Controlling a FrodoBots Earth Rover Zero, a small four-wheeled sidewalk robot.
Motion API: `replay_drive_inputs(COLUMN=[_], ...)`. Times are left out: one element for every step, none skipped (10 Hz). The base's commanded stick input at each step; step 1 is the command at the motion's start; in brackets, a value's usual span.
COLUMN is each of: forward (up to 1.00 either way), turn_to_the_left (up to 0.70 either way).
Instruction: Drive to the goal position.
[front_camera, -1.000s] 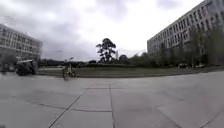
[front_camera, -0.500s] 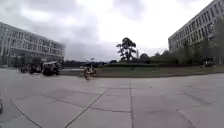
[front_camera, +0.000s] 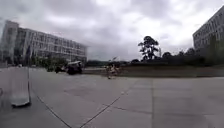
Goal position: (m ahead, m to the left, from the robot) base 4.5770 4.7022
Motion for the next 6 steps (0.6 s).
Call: replay_drive_inputs(forward=[0.0, 0.36, 0.7, 0.7, 0.7, 0.7], turn_to_the_left=[0.7, 0.52, 0.2, 0.0, 0.0, 0.0])
